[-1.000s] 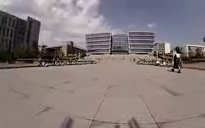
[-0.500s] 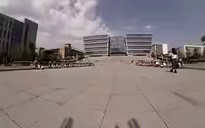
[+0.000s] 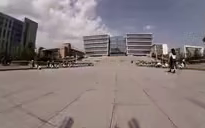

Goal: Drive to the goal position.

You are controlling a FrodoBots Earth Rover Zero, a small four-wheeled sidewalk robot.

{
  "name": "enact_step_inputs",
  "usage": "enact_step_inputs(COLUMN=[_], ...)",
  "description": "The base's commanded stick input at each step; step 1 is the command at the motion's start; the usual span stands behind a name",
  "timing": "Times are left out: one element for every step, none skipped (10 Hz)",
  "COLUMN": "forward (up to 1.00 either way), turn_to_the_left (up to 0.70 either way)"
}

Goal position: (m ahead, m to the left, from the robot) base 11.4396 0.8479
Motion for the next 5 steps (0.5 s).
enact_step_inputs(forward=[1.0, 1.0, 1.0, 1.0, 1.0], turn_to_the_left=[0.01, 0.01, 0.01, 0.01, 0.01])
